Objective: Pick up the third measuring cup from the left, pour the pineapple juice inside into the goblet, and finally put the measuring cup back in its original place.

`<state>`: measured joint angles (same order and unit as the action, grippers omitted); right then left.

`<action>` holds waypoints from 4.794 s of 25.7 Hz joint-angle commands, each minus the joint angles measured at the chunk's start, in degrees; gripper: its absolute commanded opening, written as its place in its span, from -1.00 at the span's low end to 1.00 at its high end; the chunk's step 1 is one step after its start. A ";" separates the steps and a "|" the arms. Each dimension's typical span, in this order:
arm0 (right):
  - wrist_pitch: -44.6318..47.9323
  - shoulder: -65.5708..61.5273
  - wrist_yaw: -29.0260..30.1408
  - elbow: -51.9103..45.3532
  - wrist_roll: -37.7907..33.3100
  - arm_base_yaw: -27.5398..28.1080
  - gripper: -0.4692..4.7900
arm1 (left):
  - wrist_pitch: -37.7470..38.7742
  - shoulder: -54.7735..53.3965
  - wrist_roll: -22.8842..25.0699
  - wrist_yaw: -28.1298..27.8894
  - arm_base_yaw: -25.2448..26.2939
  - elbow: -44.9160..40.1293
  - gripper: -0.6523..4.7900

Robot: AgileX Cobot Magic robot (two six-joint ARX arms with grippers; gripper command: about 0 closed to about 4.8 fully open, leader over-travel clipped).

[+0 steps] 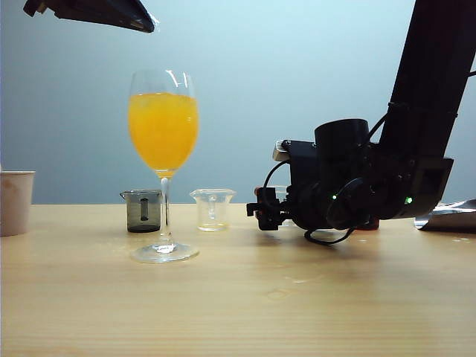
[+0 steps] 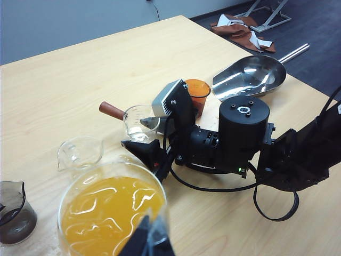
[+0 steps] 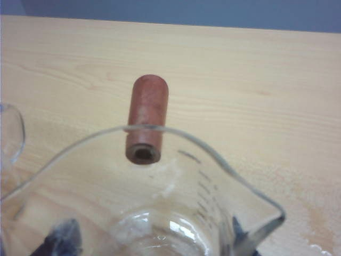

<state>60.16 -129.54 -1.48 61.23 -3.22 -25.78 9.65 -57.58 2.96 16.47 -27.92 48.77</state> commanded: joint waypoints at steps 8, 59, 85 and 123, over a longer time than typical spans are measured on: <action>-0.79 -1.18 0.15 1.66 -0.02 -0.04 -0.28 | -0.52 0.02 0.04 0.07 -0.02 0.28 -0.78; -9.46 0.26 0.11 2.10 -3.87 0.04 0.66 | 0.63 0.04 0.04 -0.39 -0.02 0.28 -0.78; -28.83 13.86 3.34 -5.53 -4.24 0.00 -0.60 | 2.03 2.25 -0.44 -0.15 -0.02 0.39 -0.78; -59.17 98.27 7.34 -40.46 -2.73 0.00 -0.85 | -0.68 46.77 -12.92 -8.41 -0.02 -27.91 -0.78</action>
<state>0.19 -33.85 7.25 21.80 -5.76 -25.71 12.40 -10.94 -8.73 8.62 -27.94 21.98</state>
